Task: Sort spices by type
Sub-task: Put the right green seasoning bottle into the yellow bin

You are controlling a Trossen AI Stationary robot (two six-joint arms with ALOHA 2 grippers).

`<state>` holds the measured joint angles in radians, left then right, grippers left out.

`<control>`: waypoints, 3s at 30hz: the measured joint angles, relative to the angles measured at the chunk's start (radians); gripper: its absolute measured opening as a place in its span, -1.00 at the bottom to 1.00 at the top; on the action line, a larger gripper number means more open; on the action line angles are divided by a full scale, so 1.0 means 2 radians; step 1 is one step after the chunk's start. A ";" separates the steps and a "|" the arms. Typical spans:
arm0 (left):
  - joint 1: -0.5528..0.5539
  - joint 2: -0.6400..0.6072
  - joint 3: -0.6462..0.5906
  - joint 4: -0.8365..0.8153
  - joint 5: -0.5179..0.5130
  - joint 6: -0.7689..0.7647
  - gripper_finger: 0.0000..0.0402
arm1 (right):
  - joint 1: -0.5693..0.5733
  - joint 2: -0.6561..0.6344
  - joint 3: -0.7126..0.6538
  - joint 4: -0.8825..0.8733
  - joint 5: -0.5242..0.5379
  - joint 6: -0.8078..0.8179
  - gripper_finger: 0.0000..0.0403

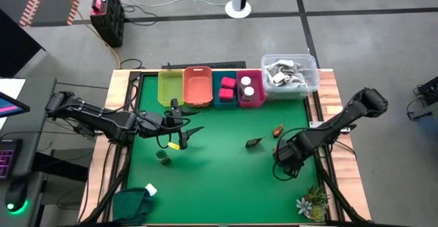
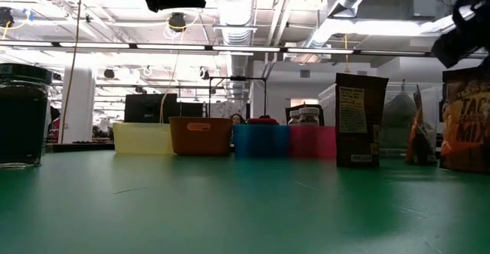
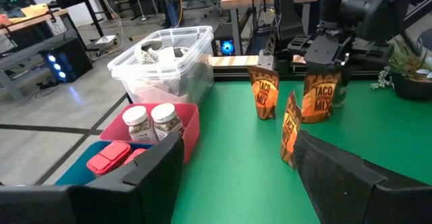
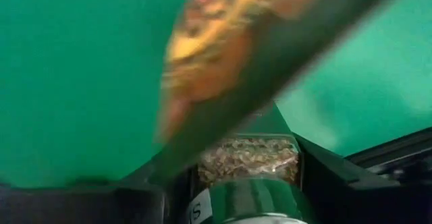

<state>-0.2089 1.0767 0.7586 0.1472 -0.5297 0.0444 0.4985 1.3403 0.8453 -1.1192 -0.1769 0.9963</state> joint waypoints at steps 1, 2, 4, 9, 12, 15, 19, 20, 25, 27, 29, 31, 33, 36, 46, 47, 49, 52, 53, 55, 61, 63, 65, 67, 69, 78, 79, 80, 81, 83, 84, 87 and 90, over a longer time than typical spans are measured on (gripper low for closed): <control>0.000 0.000 0.000 0.000 0.000 0.000 0.32 | -0.002 0.000 0.006 0.002 -0.008 0.000 0.09; 0.000 0.000 0.000 0.000 0.000 0.000 0.32 | -0.003 0.000 0.013 0.003 -0.015 0.001 0.09; 0.000 0.000 0.000 0.000 0.000 -0.002 0.32 | -0.001 0.000 0.028 0.005 -0.024 0.002 0.09; 0.000 0.000 0.000 -0.001 0.000 -0.003 0.32 | 0.011 0.000 0.078 0.020 -0.033 -0.017 0.09; 0.000 0.000 0.000 -0.001 0.000 -0.003 0.32 | 0.008 0.002 0.107 0.047 -0.028 -0.049 0.09; 0.000 0.000 0.000 -0.001 0.000 -0.012 0.32 | -0.006 0.013 0.133 0.069 -0.005 -0.086 0.11; 0.000 0.000 0.000 -0.001 0.000 -0.028 0.32 | -0.030 0.051 0.167 0.065 0.004 -0.154 0.12; 0.000 0.000 0.000 -0.001 0.000 -0.029 0.32 | -0.037 0.063 0.177 0.066 0.009 -0.175 0.12; 0.000 0.000 0.000 -0.003 0.000 -0.042 0.32 | -0.084 0.142 0.243 0.065 0.013 -0.299 0.12; 0.000 0.000 0.000 -0.019 0.000 -0.062 0.32 | -0.101 0.175 0.276 0.063 0.014 -0.348 0.12; -0.001 0.000 0.000 -0.048 0.000 -0.085 0.32 | -0.116 0.209 0.311 0.059 0.015 -0.396 0.12; -0.006 0.000 0.000 -0.078 0.000 -0.107 0.32 | -0.129 0.241 0.344 0.049 0.025 -0.444 0.12; -0.014 0.000 -0.005 -0.090 -0.001 -0.121 0.32 | -0.144 0.270 0.373 0.042 0.041 -0.482 0.12; -0.031 0.000 -0.011 -0.101 -0.017 -0.131 0.32 | -0.168 0.307 0.410 0.036 0.049 -0.519 0.12; -0.072 0.000 -0.011 -0.184 -0.082 -0.200 0.32 | -0.209 0.387 0.464 0.009 0.082 -0.569 0.25; -0.073 0.000 -0.011 -0.193 -0.084 -0.205 0.32 | -0.210 0.388 0.464 0.010 0.090 -0.573 0.29; -0.075 -0.004 -0.011 -0.205 -0.084 -0.215 0.32 | -0.214 0.388 0.464 0.018 0.096 -0.578 0.38; -0.076 -0.009 -0.011 -0.212 -0.085 -0.228 0.32 | -0.221 0.382 0.464 0.035 0.103 -0.578 0.51; -0.076 -0.010 -0.011 -0.211 -0.086 -0.230 0.32 | -0.222 0.378 0.464 0.037 0.103 -0.578 0.55; -0.076 -0.010 -0.011 -0.211 -0.086 -0.233 0.32 | -0.225 0.368 0.464 0.040 0.103 -0.578 0.62; -0.071 0.002 -0.011 -0.200 -0.088 -0.226 0.32 | -0.226 0.313 0.464 0.041 0.107 -0.577 0.75; -0.065 0.013 -0.011 -0.181 -0.088 -0.217 0.32 | -0.230 0.288 0.451 0.047 0.124 -0.577 0.75; -0.061 0.028 -0.011 -0.162 -0.089 -0.208 0.32 | -0.238 0.263 0.430 0.052 0.140 -0.574 0.75; -0.056 0.047 -0.011 -0.136 -0.086 -0.196 0.32 | -0.248 0.232 0.397 0.069 0.143 -0.564 0.74; -0.051 0.070 -0.011 -0.108 -0.075 -0.174 0.32 | -0.258 0.194 0.354 0.097 0.144 -0.553 0.73; -0.008 0.154 -0.011 0.080 0.020 -0.094 0.32 | -0.282 0.007 0.126 0.304 0.175 -0.478 0.72; -0.004 0.160 -0.011 0.090 0.020 -0.090 0.32 | -0.279 -0.010 0.105 0.322 0.183 -0.472 0.72; -0.001 0.167 -0.011 0.101 0.020 -0.084 0.32 | -0.275 -0.025 0.084 0.338 0.188 -0.469 0.72; 0.001 0.174 -0.011 0.120 0.020 -0.077 0.32 | -0.272 -0.039 0.065 0.353 0.194 -0.466 0.72; 0.003 0.187 -0.010 0.162 0.025 -0.057 0.33 | -0.266 -0.061 0.034 0.371 0.203 -0.459 0.72; 0.004 0.194 -0.010 0.185 0.031 -0.047 0.34 | -0.263 -0.070 0.022 0.381 0.208 -0.457 0.72; 0.012 0.222 0.001 0.234 0.061 -0.034 0.37 | -0.259 -0.092 -0.006 0.418 0.225 -0.454 0.72; 0.022 0.260 0.022 0.249 0.069 -0.032 0.39 | -0.255 -0.101 -0.023 0.460 0.239 -0.456 0.72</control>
<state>-0.1646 1.5967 0.8034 0.6461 -0.3916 -0.0187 -0.0120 1.1376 0.7992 -0.1999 0.3017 0.0847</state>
